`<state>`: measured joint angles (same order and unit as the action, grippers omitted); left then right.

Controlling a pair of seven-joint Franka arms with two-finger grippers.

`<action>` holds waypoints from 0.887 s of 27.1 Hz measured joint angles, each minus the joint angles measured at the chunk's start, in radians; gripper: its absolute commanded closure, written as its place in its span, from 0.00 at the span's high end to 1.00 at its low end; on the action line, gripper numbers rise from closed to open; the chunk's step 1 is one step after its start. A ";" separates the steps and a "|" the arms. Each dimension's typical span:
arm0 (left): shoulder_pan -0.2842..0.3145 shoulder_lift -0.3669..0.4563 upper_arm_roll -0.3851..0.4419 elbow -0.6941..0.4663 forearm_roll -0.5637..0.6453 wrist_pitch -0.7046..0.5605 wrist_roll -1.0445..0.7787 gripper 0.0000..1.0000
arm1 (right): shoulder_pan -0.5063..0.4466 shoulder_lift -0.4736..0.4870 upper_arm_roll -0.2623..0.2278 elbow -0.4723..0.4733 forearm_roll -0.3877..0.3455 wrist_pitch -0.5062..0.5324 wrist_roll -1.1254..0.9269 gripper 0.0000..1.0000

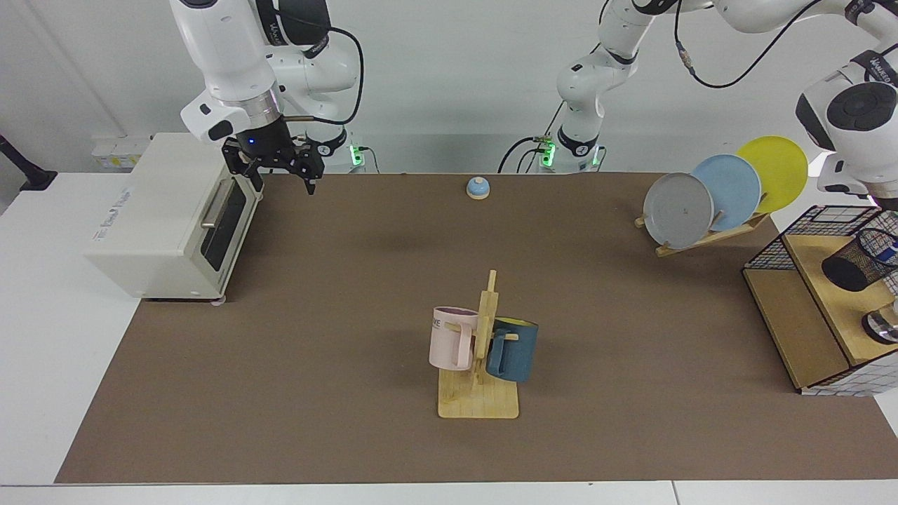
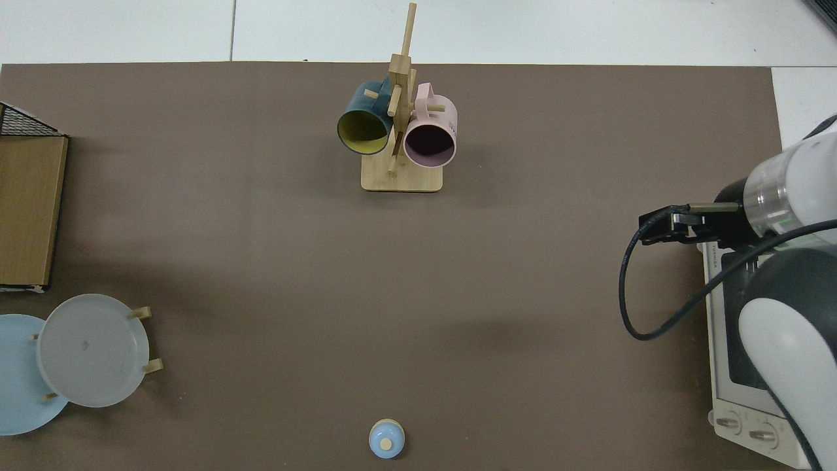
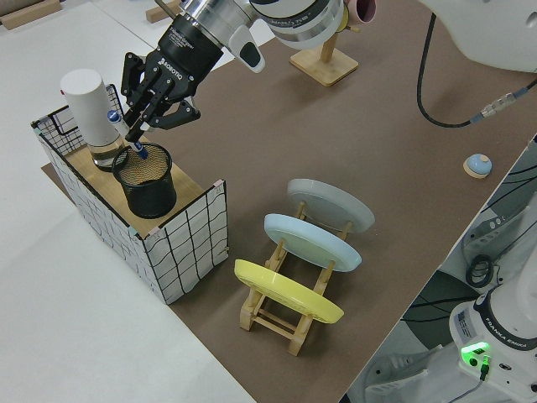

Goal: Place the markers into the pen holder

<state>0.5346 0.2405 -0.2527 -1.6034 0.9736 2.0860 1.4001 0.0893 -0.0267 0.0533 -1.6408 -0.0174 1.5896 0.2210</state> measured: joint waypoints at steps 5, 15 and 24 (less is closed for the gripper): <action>0.004 0.023 0.000 -0.001 0.000 0.012 -0.002 0.00 | 0.000 0.000 0.000 0.000 0.000 0.000 0.000 0.99; 0.014 0.046 0.001 -0.017 0.000 0.042 -0.021 0.00 | 0.000 0.000 0.000 0.000 0.000 0.000 0.000 0.99; 0.014 0.048 0.000 -0.040 0.000 0.046 -0.038 0.00 | 0.000 0.000 0.000 0.000 0.000 0.000 0.000 0.99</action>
<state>0.5488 0.2884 -0.2525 -1.6439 0.9739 2.1324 1.3624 0.0893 -0.0267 0.0534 -1.6408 -0.0174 1.5896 0.2210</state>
